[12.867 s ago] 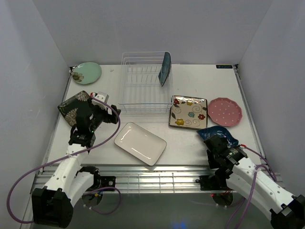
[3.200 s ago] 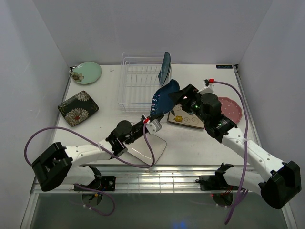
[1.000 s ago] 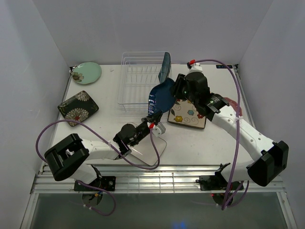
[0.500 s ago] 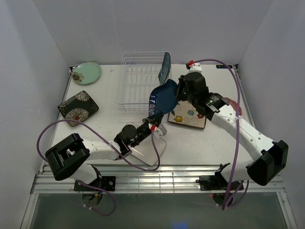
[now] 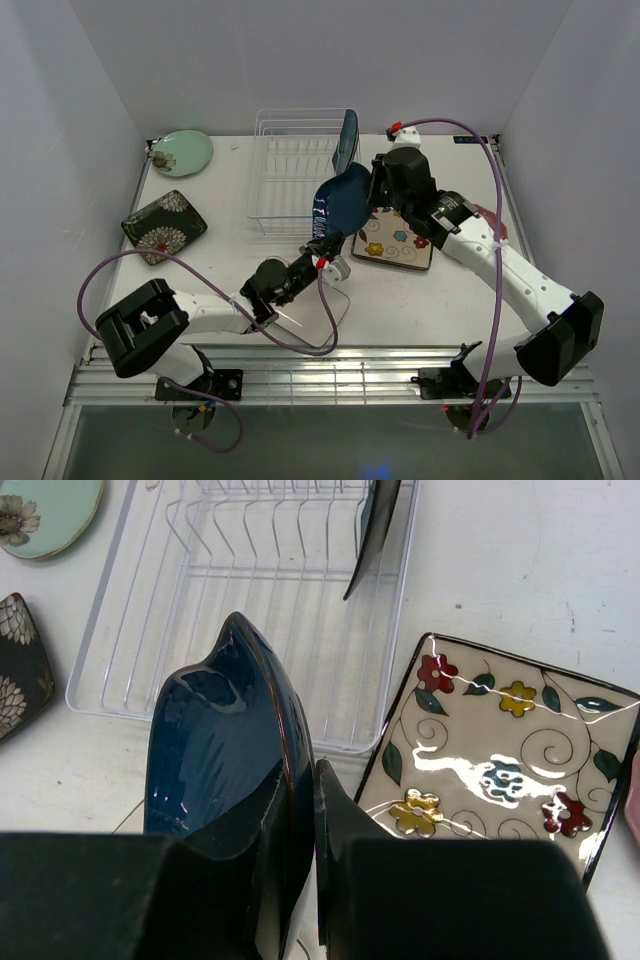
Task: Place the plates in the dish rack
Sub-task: Insert the plate into the dish rack.
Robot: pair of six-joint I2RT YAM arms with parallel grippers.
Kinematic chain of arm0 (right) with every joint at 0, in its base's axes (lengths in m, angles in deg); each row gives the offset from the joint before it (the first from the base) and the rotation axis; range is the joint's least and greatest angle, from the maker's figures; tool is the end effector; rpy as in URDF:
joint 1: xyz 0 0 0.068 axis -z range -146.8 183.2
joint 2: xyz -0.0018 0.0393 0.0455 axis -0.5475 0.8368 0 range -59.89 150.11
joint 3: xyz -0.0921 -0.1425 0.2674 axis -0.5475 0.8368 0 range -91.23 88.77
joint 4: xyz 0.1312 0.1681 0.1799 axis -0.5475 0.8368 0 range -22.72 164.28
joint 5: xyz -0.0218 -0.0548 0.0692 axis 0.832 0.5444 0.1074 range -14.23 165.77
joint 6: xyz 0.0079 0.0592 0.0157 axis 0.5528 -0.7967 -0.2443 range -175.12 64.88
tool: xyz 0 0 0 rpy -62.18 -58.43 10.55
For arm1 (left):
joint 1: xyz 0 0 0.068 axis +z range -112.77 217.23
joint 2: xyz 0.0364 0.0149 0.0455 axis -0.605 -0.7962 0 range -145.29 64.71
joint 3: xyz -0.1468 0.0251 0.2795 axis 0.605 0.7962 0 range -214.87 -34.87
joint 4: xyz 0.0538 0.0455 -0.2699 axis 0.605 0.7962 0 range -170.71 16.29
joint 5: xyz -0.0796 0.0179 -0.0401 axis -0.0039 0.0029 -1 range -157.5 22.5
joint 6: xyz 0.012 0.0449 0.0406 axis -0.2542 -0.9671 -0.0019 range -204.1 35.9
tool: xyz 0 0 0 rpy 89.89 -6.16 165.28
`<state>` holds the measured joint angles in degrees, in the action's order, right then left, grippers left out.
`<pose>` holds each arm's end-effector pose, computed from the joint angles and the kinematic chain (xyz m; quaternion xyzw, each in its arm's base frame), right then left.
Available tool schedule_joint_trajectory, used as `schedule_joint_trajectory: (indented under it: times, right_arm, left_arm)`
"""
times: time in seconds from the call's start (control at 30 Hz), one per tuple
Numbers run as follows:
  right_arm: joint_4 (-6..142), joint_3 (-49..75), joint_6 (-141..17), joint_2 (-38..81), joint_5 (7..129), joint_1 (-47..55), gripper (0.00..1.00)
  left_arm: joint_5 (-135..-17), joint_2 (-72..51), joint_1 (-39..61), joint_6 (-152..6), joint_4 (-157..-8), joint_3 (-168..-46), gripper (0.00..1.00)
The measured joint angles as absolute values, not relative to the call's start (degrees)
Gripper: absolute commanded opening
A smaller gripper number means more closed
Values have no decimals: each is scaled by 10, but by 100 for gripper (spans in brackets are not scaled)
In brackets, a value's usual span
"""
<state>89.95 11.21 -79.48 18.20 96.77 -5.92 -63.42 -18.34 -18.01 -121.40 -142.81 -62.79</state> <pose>0.2653 0.1942 0.4273 -0.0059 0.8270 0.1554 0.5403 0.1749 -0.2463 0.2530 0.4602 0.4771 -0.0934 0.7429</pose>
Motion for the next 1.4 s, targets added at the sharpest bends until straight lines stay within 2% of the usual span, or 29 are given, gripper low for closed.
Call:
schedule_joint_trajectory:
  times: [0.23, 0.3, 0.37, 0.47, 0.67, 0.7, 0.8, 1.4]
  right_arm:
    - [911, 64, -780, 208, 971, -66, 8]
    - [918, 44, -774, 222, 971, -69, 8]
    - [925, 24, -769, 236, 973, -71, 8]
    - [927, 11, -765, 249, 976, -73, 8]
    - [930, 5, -754, 258, 988, -73, 8]
    - [931, -1, -753, 262, 991, -73, 8]
    - [926, -26, -746, 280, 1001, -73, 8]
    - [883, -128, -674, 393, 1088, -73, 8]
  left_arm:
    - [-621, -184, -180, -1200, -1427, -658, 39]
    - [-618, -184, -180, -1199, -1429, -667, 53]
    - [-615, -184, -180, -1196, -1429, -674, 62]
    - [-612, -184, -180, -1191, -1426, -681, 72]
    - [-611, -183, -180, -1182, -1410, -684, 80]
    - [-611, -182, -180, -1181, -1406, -684, 87]
    - [-617, -176, -180, -1175, -1389, -684, 98]
    - [-618, -41, -169, -1109, -1292, -700, 98]
